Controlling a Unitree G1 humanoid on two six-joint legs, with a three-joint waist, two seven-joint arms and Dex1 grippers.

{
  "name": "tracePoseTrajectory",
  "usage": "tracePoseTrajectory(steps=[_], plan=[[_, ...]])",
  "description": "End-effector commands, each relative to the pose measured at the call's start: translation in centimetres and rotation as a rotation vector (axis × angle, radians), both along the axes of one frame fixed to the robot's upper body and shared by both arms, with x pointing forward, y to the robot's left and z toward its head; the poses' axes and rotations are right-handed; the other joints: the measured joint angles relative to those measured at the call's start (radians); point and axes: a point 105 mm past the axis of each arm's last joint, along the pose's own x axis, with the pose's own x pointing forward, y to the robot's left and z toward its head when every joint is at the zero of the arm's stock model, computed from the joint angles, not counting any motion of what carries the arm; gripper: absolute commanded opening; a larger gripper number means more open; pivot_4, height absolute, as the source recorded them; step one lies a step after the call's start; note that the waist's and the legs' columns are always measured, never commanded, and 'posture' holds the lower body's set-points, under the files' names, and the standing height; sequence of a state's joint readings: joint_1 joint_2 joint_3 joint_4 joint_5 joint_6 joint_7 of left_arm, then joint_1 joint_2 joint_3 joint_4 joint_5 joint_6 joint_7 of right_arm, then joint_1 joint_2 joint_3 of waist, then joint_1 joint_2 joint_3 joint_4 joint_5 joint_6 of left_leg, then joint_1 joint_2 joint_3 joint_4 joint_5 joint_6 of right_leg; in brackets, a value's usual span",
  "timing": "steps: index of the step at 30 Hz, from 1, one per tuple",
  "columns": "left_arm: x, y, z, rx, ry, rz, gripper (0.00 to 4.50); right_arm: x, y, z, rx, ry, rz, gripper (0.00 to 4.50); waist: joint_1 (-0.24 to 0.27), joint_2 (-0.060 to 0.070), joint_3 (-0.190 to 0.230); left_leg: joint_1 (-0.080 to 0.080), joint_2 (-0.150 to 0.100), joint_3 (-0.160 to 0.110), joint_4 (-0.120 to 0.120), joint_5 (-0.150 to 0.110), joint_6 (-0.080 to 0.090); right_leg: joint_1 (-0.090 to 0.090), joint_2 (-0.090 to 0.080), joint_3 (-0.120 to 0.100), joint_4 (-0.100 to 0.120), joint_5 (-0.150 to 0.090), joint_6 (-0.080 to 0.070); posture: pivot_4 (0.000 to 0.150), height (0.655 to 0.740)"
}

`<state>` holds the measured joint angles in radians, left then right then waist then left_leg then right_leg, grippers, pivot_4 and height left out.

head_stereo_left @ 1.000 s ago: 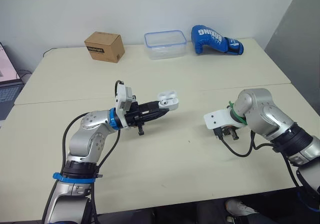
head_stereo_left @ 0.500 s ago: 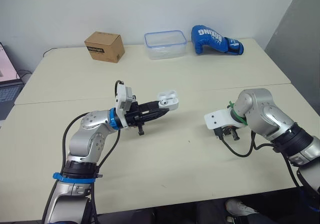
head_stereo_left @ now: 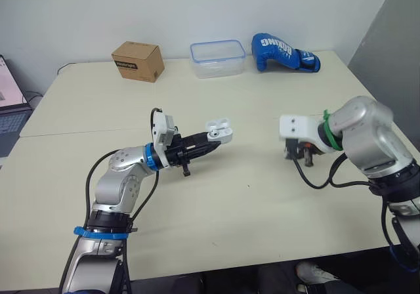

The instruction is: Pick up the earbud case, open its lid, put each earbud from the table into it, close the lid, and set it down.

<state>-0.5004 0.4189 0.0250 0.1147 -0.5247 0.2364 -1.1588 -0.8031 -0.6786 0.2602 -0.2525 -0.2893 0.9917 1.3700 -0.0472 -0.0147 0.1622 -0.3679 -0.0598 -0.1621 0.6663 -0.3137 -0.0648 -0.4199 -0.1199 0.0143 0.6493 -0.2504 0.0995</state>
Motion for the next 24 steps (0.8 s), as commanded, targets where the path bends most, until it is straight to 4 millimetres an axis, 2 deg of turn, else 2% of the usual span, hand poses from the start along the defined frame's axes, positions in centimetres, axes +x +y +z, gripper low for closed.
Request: tracePoseTrajectory(steps=[1, 5, 10, 16, 24], plan=[[0.3, -0.1, 0.9, -0.01, -0.048, -0.017, 0.79, -0.6, 1.2, 2.4, 0.3, -0.046, -0.144, 0.38, 0.002, 0.0, 0.0, 0.0, 0.0, 0.0, 0.0, 0.0, 0.0, 0.0, 0.0, 0.0, 0.0, 0.0, 0.0, 0.15, 0.7307], [0.9, -0.2, 0.7, 0.0, -0.043, -0.041, 0.79, -1.7, 3.0, 3.9, 0.611, -0.087, -0.21, 0.38, 0.006, 0.0, 0.0, 0.0, 0.0, 0.0, 0.0, 0.0, 0.0, -0.001, 0.0, 0.0, 0.001, 0.0, 0.0, 0.15, 0.7307], [1.4, -0.5, 0.9, 0.002, -0.047, -0.059, 0.79, -3.2, 4.6, 4.7, 0.828, -0.052, -0.225, 0.38, 0.008, 0.0, 0.0, 0.0, -0.001, 0.0, 0.001, 0.0, 0.0, -0.001, 0.0, 0.0, 0.002, 0.0, 0.0, 0.15, 0.7307], [1.5, -0.9, 0.9, 0.007, -0.043, -0.082, 0.79, -3.9, 6.1, 5.5, 0.911, -0.056, -0.204, 0.38, 0.005, 0.001, -0.001, 0.0, -0.001, 0.0, 0.001, 0.0, 0.0, -0.001, 0.0, 0.001, 0.004, 0.0, 0.0, 0.15, 0.7307], [1.2, -1.3, 0.9, 0.012, -0.032, -0.108, 0.79, -3.9, 7.7, 5.4, 0.877, -0.147, -0.17, 0.38, 0.002, 0.001, -0.001, 0.001, -0.001, 0.0, 0.001, 0.0, 0.0, -0.002, 0.0, 0.001, 0.007, 0.0, 0.0, 0.15, 0.7307]])
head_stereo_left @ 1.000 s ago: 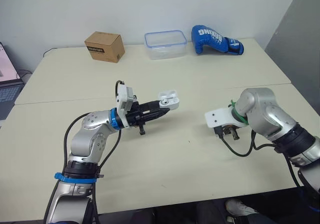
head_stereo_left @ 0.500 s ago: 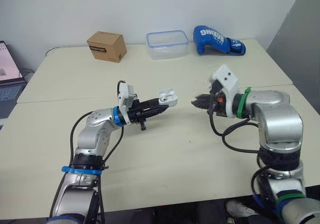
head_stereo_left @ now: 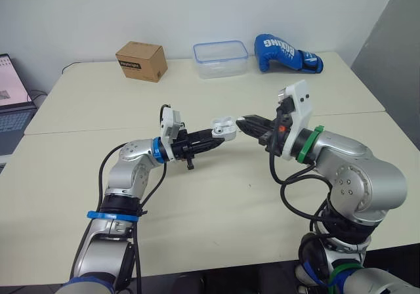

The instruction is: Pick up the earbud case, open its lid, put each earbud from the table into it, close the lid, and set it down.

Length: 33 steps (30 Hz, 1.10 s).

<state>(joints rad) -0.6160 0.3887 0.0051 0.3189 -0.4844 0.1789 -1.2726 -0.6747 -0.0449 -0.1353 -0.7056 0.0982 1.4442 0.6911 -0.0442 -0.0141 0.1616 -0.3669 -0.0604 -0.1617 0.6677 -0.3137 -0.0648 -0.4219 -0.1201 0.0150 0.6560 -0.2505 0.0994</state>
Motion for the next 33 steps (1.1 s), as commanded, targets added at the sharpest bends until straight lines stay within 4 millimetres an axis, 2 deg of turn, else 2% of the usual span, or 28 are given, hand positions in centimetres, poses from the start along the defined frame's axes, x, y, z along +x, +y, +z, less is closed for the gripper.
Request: tracePoseTrajectory(steps=[1, 14, 33], plan=[[-0.3, -0.6, 1.5, -0.007, -0.049, -0.029, 0.79, -0.4, 0.9, 1.1, -0.016, -0.11, -0.002, 0.38, -0.002, 0.0, 0.0, 0.0, 0.0, 0.0, 0.0, 0.0, 0.0, 0.0, 0.0, 0.0, 0.0, 0.0, 0.0, 0.15, 0.7307], [-0.3, -0.6, 2.1, -0.007, -0.049, -0.04, 0.79, 0.4, 1.7, 0.7, -0.052, -0.156, -0.051, 0.38, -0.006, 0.0, 0.0, 0.0, 0.0, 0.0, 0.0, 0.0, 0.0, 0.0, 0.0, 0.0, 0.0, 0.0, 0.0, 0.15, 0.7307], [0.2, -0.5, 3.3, -0.023, -0.063, -0.027, 0.79, 0.3, 2.0, 0.1, -0.197, -0.233, -0.072, 0.38, -0.007, 0.0, 0.0, 0.0, 0.0, 0.0, 0.0, 0.0, 0.0, 0.0, 0.001, 0.0, 0.0, 0.0, 0.0, 0.15, 0.7307]])
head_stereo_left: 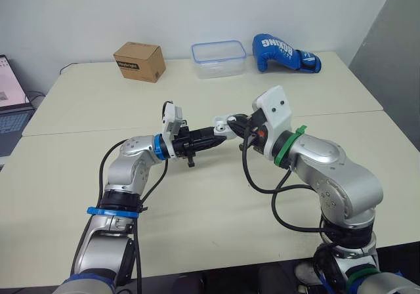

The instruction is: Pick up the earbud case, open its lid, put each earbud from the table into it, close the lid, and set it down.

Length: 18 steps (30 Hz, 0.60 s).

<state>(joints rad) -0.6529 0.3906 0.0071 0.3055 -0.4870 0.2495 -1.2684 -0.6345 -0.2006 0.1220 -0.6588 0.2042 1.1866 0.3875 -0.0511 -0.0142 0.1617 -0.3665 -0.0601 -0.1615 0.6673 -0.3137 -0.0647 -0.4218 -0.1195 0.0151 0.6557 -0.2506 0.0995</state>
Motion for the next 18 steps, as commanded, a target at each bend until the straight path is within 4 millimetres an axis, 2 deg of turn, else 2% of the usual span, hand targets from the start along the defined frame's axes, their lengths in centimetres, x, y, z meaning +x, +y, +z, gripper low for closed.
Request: tracePoseTrajectory(steps=[1, 7, 15, 18], plan=[[0.0, -0.1, 2.4, -0.03, -0.086, -0.011, 0.79, -0.6, 0.2, 0.6, -0.013, -0.041, 0.012, 0.38, 0.0, 0.0, 0.0, 0.0, 0.0, 0.0, 0.0, 0.0, 0.0, 0.0, 0.0, 0.0, 0.0, 0.0, 0.0, 0.15, 0.7307], [0.0, -0.2, 2.6, -0.033, -0.092, -0.007, 0.79, -0.7, 0.6, 0.4, -0.029, -0.031, 0.037, 0.38, 0.0, 0.0, 0.0, 0.0, 0.0, 0.0, 0.0, 0.0, 0.0, 0.0, 0.0, 0.0, 0.0, 0.0, 0.0, 0.15, 0.7307], [-0.1, 0.0, 2.5, -0.027, -0.09, -0.002, 0.79, -0.6, 0.4, 1.0, -0.005, -0.053, 0.05, 3.14, 0.0, 0.0, 0.0, 0.0, 0.0, 0.0, 0.0, 0.0, 0.0, 0.0, 0.0, 0.0, 0.0, 0.0, 0.0, 0.15, 0.7307], [0.0, 0.0, 2.4, -0.027, -0.088, -0.001, 0.79, -0.5, 0.2, 1.7, 0.029, -0.059, 0.067, 3.14, 0.0, 0.0, 0.0, 0.0, 0.0, 0.0, 0.0, 0.0, 0.0, 0.0, 0.0, 0.0, -0.001, 0.0, 0.0, 0.15, 0.7307]])
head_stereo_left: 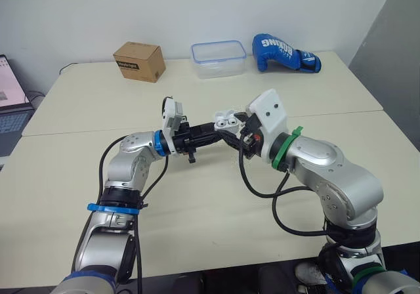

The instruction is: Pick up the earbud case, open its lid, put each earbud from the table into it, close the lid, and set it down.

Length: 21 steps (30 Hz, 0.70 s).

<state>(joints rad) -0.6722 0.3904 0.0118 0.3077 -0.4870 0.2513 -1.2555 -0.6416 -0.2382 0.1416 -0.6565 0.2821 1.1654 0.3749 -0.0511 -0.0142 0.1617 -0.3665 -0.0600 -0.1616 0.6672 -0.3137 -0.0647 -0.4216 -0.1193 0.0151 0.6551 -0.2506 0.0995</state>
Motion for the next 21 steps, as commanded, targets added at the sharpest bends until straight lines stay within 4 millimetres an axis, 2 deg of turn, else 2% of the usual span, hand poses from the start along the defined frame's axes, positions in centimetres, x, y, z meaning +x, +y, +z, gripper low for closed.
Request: tracePoseTrajectory(steps=[1, 4, 8, 11, 13, 18, 21], plan=[[-0.3, 0.1, 1.7, -0.021, -0.073, -0.013, 0.79, 0.0, -0.5, 2.1, 0.058, -0.059, 0.014, 3.14, 0.0, 0.0, 0.0, 0.0, 0.0, 0.0, 0.0, 0.0, 0.0, 0.0, 0.0, 0.0, 0.0, 0.0, 0.0, 0.15, 0.7307], [-0.4, 0.1, 1.6, -0.017, -0.073, -0.017, 0.79, 0.0, -1.0, 3.5, 0.097, -0.073, 0.057, 3.14, 0.0, 0.0, 0.0, 0.0, 0.0, 0.0, 0.0, 0.0, 0.0, 0.0, 0.0, 0.0, 0.0, 0.0, 0.0, 0.15, 0.7307], [-0.8, 0.5, 1.4, 0.003, -0.076, -0.029, 0.79, -0.4, -1.9, 5.3, 0.133, -0.003, 0.185, 3.14, 0.0, 0.0, 0.0, 0.0, 0.0, 0.0, 0.0, 0.0, 0.0, 0.0, 0.0, 0.0, -0.001, 0.0, 0.0, 0.15, 0.7307], [-1.1, 0.9, 1.9, 0.004, -0.08, -0.037, 0.79, 0.5, -3.2, 7.2, 0.145, 0.01, 0.214, 2.53, 0.0, 0.0, 0.0, 0.0, 0.0, 0.0, -0.001, 0.0, 0.0, 0.0, 0.0, 0.0, -0.001, 0.0, 0.0, 0.15, 0.7307], [-1.4, 1.0, 2.0, 0.01, -0.081, -0.05, 0.79, 1.4, -3.7, 7.6, 0.116, 0.012, 0.215, 1.84, 0.0, 0.0, 0.0, 0.0, 0.0, 0.0, -0.001, 0.0, 0.0, 0.001, 0.0, 0.0, -0.002, 0.0, 0.0, 0.15, 0.7307], [-2.2, 0.8, 2.5, 0.007, -0.079, -0.071, 0.79, 4.0, -4.2, 6.0, -0.01, 0.028, 0.227, 0.03, -0.006, 0.0, 0.0, 0.0, 0.0, 0.001, -0.002, 0.0, 0.0, 0.001, 0.0, 0.0, -0.004, 0.0, 0.0, 0.15, 0.7307], [-2.4, 0.8, 2.7, 0.006, -0.079, -0.07, 0.79, 4.9, -3.8, 4.8, -0.086, 0.044, 0.28, 0.03, -0.008, 0.0, 0.0, 0.0, 0.001, 0.001, -0.002, 0.0, 0.0, 0.001, 0.0, 0.0, -0.004, 0.0, 0.0, 0.15, 0.7307]])
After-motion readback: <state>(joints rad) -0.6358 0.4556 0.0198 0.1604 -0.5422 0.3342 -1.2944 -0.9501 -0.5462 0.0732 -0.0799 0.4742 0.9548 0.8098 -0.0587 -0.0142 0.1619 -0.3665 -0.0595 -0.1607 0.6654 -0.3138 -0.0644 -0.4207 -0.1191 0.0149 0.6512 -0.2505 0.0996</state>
